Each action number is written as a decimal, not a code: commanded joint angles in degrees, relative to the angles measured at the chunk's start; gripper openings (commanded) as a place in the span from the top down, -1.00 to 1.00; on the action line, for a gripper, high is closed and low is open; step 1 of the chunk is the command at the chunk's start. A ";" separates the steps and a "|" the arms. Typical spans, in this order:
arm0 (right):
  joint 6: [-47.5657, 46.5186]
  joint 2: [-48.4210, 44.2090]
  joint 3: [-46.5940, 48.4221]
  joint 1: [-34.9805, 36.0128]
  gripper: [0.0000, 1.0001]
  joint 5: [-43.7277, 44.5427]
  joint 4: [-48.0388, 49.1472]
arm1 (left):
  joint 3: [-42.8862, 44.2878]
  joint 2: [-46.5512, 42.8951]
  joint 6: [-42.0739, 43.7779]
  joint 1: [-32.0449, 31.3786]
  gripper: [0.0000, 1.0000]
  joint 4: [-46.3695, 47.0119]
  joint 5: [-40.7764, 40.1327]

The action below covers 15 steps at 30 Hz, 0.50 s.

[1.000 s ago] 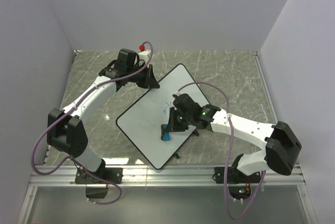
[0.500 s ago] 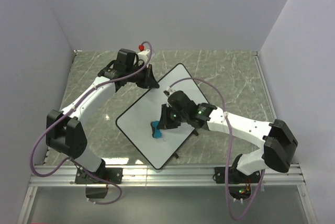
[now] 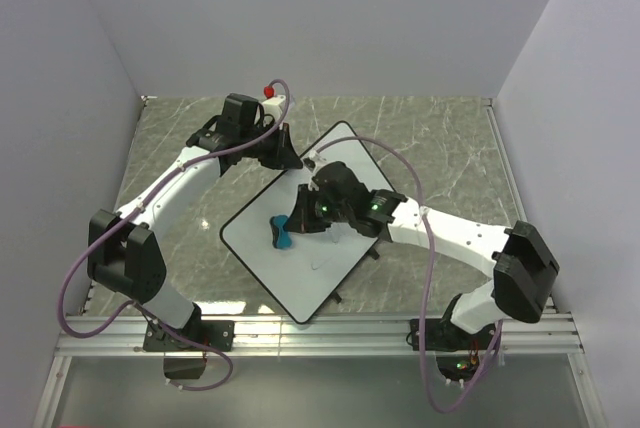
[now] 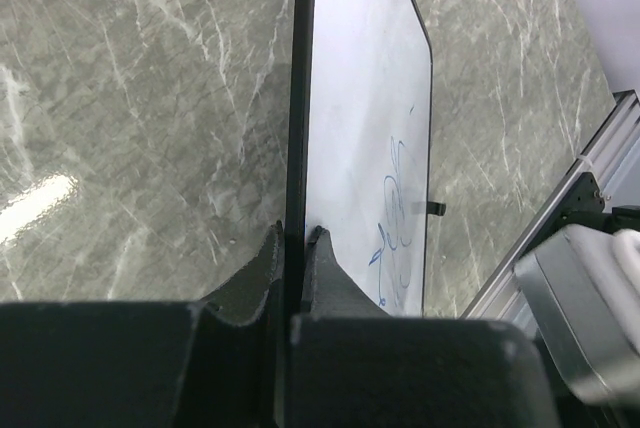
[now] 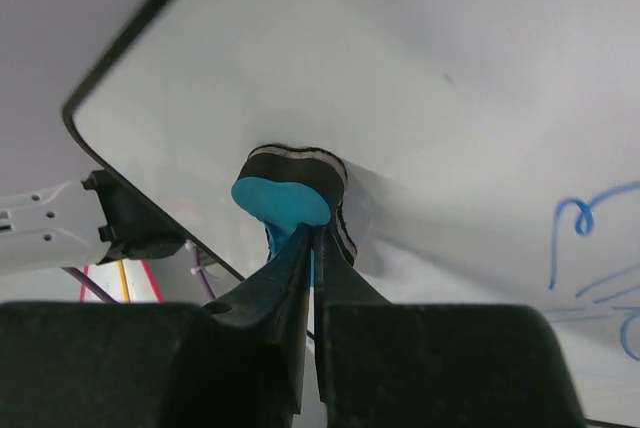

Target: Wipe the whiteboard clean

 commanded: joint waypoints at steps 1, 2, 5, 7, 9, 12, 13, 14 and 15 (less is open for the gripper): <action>-0.73 -0.45 -7.11 -0.82 1.00 4.94 -3.02 | -0.09 -2.37 2.95 0.13 0.99 -0.73 -5.77; -0.56 -0.98 -9.99 -0.65 1.00 5.63 -2.85 | 0.00 -2.20 3.04 0.13 0.99 -0.90 -5.68; -0.65 -3.35 -14.41 0.32 1.00 7.13 -4.16 | 0.36 -1.85 3.04 0.13 0.99 -0.73 -5.77; -0.38 -5.11 -16.86 0.76 1.00 8.10 -5.04 | 0.09 -1.84 3.04 0.22 0.99 -0.55 -5.68; -0.03 -6.17 -18.19 0.85 1.00 8.89 -6.00 | -0.26 -2.02 3.04 0.30 0.99 -0.20 -5.76; 1.28 -8.36 -20.74 0.93 1.00 9.85 -6.88 | -1.05 -2.20 2.87 0.30 0.99 0.15 -5.50; 2.51 -9.59 -22.40 0.93 1.00 10.03 -6.89 | -1.31 -2.20 2.78 0.30 0.99 0.15 -5.33; 3.13 -10.12 -23.29 0.85 1.00 10.12 -6.98 | -1.31 -2.20 2.69 0.30 0.99 0.24 -5.33; 3.74 -10.48 -23.90 0.76 1.00 10.47 -7.67 | -1.49 -2.11 2.60 0.30 0.99 0.24 -5.15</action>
